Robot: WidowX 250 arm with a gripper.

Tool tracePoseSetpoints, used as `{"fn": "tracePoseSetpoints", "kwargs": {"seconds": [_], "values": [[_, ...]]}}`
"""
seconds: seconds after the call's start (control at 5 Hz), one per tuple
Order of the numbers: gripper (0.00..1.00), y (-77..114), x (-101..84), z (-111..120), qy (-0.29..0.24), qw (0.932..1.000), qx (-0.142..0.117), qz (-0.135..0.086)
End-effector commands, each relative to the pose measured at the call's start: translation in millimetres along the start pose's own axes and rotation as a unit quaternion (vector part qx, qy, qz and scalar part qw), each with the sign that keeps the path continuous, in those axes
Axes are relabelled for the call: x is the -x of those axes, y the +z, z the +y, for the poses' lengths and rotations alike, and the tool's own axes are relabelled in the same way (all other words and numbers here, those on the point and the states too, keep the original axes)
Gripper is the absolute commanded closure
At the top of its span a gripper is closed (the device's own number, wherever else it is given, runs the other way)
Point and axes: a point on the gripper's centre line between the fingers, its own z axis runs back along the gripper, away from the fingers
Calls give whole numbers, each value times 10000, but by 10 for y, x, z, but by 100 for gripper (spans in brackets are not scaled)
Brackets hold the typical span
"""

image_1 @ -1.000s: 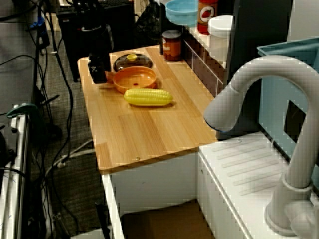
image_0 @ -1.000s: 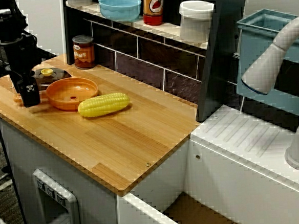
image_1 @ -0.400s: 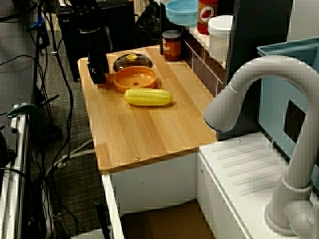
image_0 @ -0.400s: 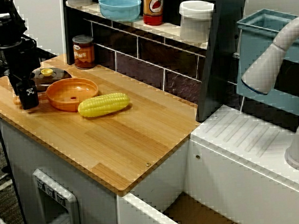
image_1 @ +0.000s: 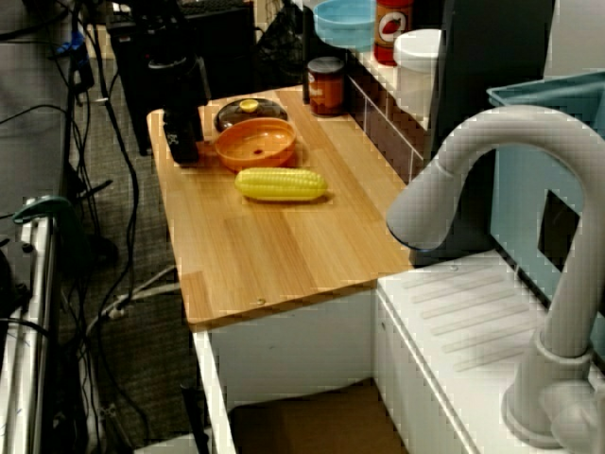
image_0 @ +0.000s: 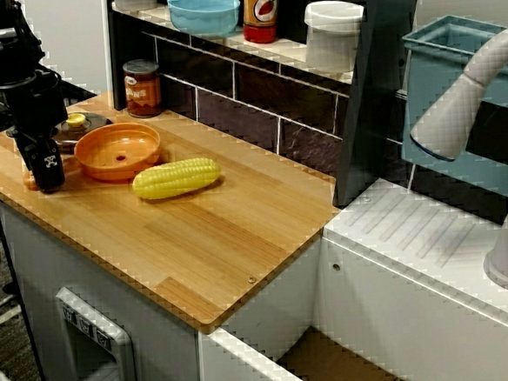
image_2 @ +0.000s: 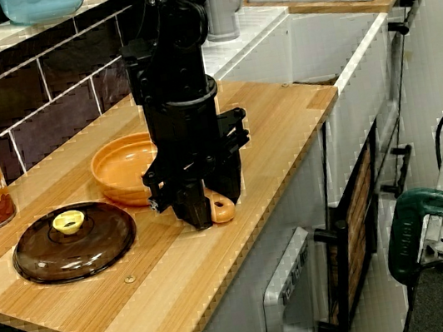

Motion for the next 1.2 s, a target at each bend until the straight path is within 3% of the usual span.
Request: {"fn": "tracePoseSetpoints", "kwargs": {"seconds": [0.0,0.4,1.0], "values": [[100,300,-51,60,-46,9996,-180,-199],[100,523,-91,55,-95,9995,15,-311],[100,700,-292,-135,-295,9992,62,-251]]}}
